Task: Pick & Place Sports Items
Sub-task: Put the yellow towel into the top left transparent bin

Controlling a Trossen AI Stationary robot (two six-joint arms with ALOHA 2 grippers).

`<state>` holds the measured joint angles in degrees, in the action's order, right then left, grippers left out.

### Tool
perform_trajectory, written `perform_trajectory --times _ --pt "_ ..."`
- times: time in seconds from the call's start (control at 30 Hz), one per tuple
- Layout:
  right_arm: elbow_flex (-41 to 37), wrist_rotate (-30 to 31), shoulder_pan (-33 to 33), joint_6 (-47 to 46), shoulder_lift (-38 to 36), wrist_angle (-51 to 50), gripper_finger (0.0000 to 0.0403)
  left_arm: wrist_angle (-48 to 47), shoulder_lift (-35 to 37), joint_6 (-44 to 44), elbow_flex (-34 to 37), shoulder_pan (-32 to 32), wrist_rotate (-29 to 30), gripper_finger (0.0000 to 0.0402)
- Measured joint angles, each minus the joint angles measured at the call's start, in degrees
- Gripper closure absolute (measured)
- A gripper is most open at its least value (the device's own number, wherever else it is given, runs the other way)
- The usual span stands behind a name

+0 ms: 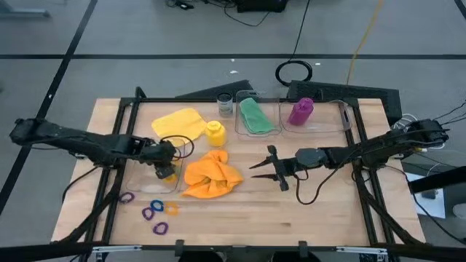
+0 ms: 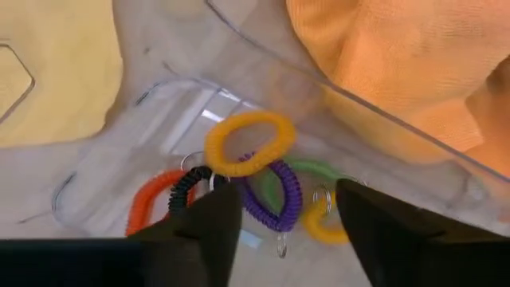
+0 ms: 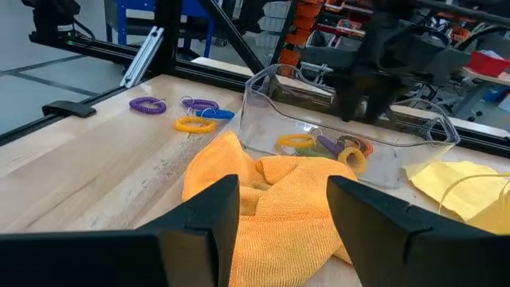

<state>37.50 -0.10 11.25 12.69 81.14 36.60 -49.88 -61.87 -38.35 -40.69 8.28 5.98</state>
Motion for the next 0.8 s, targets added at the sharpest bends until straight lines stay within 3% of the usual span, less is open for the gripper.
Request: perform_trajectory --times 0.2,0.43,0.8 --pt "0.0 0.0 0.0 0.0 0.0 0.0 0.0268 0.2 0.0 5.1 0.0 0.0 0.3 0.0180" --pt "0.0 0.0 0.0 0.0 0.0 0.0 0.0268 4.5 2.0 10.8 0.0 2.1 4.1 0.0174" --pt "0.0 0.0 0.0 0.0 0.0 0.0 0.0268 18.0 14.2 16.2 0.0 5.9 3.1 0.0174"
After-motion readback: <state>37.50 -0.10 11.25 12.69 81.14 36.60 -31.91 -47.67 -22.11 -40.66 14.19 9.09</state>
